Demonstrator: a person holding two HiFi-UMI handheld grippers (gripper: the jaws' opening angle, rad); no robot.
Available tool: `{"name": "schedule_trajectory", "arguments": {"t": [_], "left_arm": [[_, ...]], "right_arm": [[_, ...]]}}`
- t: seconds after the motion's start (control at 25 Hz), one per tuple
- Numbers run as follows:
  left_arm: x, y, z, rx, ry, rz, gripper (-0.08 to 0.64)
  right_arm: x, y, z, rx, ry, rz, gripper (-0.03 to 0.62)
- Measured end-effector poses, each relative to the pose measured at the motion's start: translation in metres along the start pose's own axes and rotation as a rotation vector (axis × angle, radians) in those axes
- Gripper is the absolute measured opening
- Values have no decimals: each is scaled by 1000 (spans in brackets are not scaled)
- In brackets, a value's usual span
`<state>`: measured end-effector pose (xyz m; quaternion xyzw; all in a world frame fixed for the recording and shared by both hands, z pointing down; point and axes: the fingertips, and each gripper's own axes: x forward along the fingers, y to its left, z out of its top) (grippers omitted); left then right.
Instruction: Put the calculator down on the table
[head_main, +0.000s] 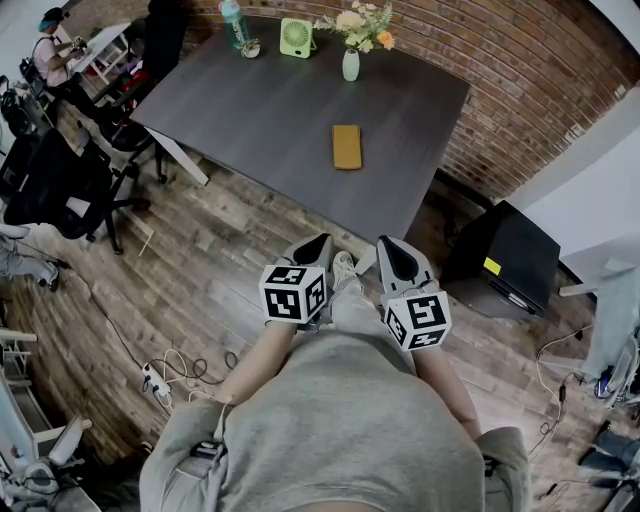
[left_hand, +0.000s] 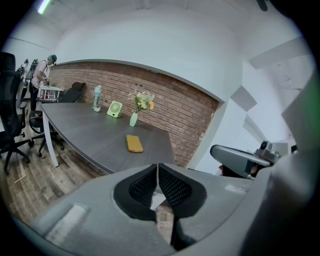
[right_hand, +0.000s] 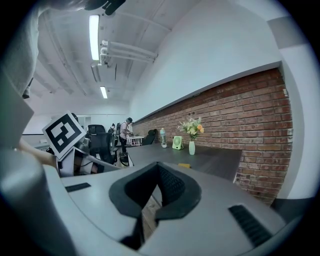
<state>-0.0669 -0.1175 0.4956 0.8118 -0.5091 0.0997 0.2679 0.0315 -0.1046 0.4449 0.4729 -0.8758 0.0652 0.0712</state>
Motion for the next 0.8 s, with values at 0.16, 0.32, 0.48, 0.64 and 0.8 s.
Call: {"name": "schedule_trajectory", "arguments": {"t": [0.16,0.32,0.48,0.64,0.8], "left_arm": [[3,0,0,2,5,2,28],[4,-2,1,3,5,1,28],[6,-2,1,3,8,-2,28],[7,-1,2,-1,6,-3,28],[7,0,1,-4,7,-1,28]], "right_arm": [[0,-4,-1,2,-1,-7,2],[-1,-6,-1,4,-1,-10,2],[0,-7,-1,3,-4,-12,2],[1,-8,-1,4,-1,-15,2],[2,-8,-2,3,2,-16,2]]}}
